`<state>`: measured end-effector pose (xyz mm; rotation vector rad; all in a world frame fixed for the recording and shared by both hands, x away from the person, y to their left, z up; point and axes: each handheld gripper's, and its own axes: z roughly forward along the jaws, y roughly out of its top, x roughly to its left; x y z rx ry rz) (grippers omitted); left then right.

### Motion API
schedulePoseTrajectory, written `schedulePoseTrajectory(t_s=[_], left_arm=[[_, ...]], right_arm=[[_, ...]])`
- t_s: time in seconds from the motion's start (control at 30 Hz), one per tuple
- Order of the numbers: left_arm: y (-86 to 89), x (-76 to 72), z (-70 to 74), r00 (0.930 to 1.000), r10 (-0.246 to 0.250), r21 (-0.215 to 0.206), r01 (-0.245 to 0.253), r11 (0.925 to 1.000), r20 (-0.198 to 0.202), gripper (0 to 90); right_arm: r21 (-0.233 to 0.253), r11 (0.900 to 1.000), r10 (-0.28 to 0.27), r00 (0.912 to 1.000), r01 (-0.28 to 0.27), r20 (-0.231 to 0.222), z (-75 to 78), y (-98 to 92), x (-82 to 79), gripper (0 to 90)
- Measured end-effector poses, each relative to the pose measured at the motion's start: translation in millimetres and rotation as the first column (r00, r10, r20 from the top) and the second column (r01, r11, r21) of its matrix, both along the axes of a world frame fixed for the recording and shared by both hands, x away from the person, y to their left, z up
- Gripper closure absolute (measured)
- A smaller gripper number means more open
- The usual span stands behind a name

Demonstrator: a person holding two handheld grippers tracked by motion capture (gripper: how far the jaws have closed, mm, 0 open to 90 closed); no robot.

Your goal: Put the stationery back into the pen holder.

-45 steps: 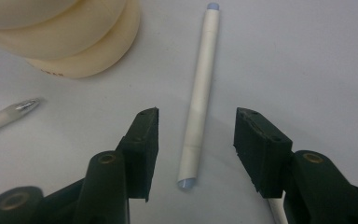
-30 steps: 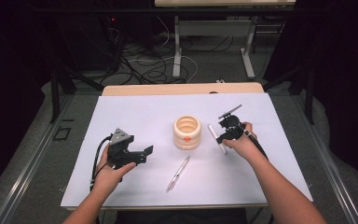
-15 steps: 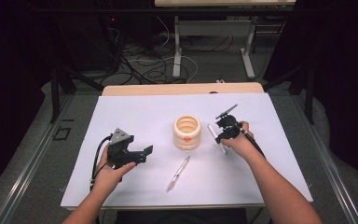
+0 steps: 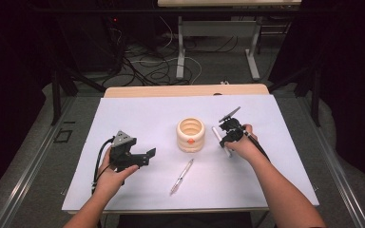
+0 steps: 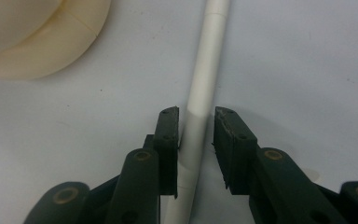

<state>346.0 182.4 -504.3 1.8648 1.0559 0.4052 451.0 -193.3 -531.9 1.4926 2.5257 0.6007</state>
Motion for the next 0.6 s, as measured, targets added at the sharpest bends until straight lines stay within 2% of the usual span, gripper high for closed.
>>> schedulePoseTrajectory(t_s=[0.03, 0.1, 0.27, 0.4, 0.5, 0.6], left_arm=[[0.0, 0.0, 0.0, 1.0000, -0.001, 0.001, 0.001, 1.0000, 0.000, 9.5], [0.0, 0.1, -0.1, 1.0000, 0.000, 0.000, 0.000, 1.0000, -0.001, 9.5], [0.2, 0.2, -0.2, 1.0000, 0.001, 0.002, -0.001, 1.0000, -0.001, 9.6], [0.4, 0.2, -0.3, 1.0000, 0.002, 0.002, -0.002, 1.0000, -0.001, 9.7], [0.4, 0.3, -0.4, 1.0000, 0.003, 0.002, -0.003, 1.0000, -0.001, 9.7], [0.4, 0.4, -0.4, 1.0000, 0.003, 0.004, -0.003, 1.0000, -0.002, 9.7]], right_arm=[[-0.027, 1.000, -0.001, 0.9997, 0.000, -0.025, 1.9, 0.4, 0.0, 72.6], [-0.039, 0.999, 0.001, 0.9989, -0.003, -0.047, 3.1, 1.1, -0.2, 73.6], [-0.025, 1.000, -0.007, 0.9996, 0.006, -0.028, 0.5, 2.0, -0.6, 74.3], [-0.037, 0.999, -0.018, 0.9987, 0.016, -0.047, 2.3, 1.5, -0.2, 75.7], [-0.024, 0.999, -0.032, 0.9987, 0.031, -0.040, 1.2, 1.6, -0.2, 76.5], [-0.040, 0.998, -0.053, 0.9970, 0.051, -0.057, 2.3, 2.1, 0.0, 77.7]])
